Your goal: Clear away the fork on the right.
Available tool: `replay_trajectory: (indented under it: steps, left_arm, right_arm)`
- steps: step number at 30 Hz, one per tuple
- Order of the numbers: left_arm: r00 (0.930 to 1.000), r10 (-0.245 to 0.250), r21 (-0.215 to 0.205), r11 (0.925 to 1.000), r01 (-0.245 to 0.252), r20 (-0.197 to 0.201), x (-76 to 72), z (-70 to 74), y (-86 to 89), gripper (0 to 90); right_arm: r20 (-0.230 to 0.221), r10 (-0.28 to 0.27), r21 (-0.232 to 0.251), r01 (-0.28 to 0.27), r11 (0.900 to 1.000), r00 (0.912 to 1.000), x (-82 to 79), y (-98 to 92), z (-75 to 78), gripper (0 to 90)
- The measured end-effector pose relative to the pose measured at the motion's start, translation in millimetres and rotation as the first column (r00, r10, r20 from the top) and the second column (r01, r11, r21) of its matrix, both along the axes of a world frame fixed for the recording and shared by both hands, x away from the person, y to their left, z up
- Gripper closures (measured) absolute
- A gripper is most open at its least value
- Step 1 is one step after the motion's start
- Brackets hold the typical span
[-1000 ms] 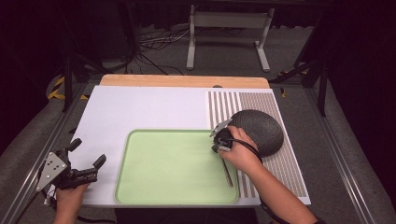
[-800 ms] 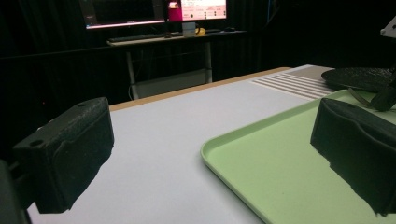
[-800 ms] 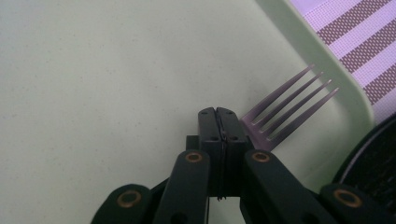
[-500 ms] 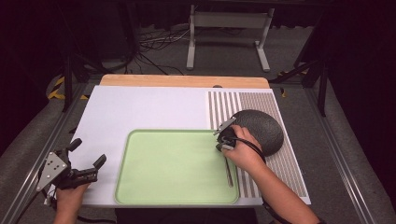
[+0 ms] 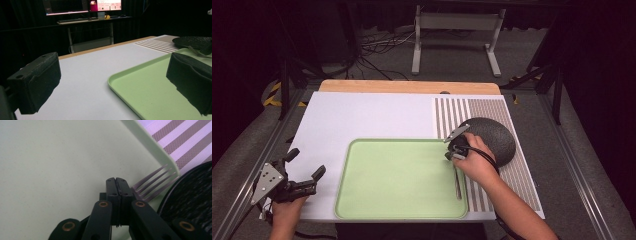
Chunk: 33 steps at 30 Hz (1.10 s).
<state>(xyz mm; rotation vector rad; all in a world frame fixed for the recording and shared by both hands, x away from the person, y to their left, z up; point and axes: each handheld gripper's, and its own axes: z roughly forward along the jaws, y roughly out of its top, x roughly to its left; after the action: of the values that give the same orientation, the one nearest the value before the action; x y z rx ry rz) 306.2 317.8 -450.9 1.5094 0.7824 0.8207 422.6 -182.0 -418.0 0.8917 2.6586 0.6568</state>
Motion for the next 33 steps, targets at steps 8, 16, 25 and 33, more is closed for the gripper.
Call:
replay_trajectory:
  steps: [8,16,25,33]
  left_arm:
    - [1.0,-0.002,0.0,1.0,0.002,0.0,-0.7,0.2,-0.4,0.1]
    - [1.0,-0.005,0.002,1.0,0.005,0.001,-0.5,0.3,-0.7,0.1]
    - [1.0,-0.008,-0.001,1.0,0.008,0.0,-0.7,0.1,-1.2,0.1]
    - [1.0,-0.008,-0.001,1.0,0.008,0.0,-0.7,0.1,-1.6,0.1]
  right_arm:
    - [0.084,0.03,0.089,-0.037,0.995,0.996,-10.0,-0.1,34.9,54.9]
    - [0.137,0.032,0.206,-0.06,0.977,0.9901,-20.7,-5.5,51.5,22.9]
    - [0.233,0.064,0.277,-0.13,0.952,0.9705,-33.6,-21.1,64.6,14.1]
    - [0.335,0.097,0.309,-0.207,0.928,0.9371,-44.2,-39.0,67.3,11.0]
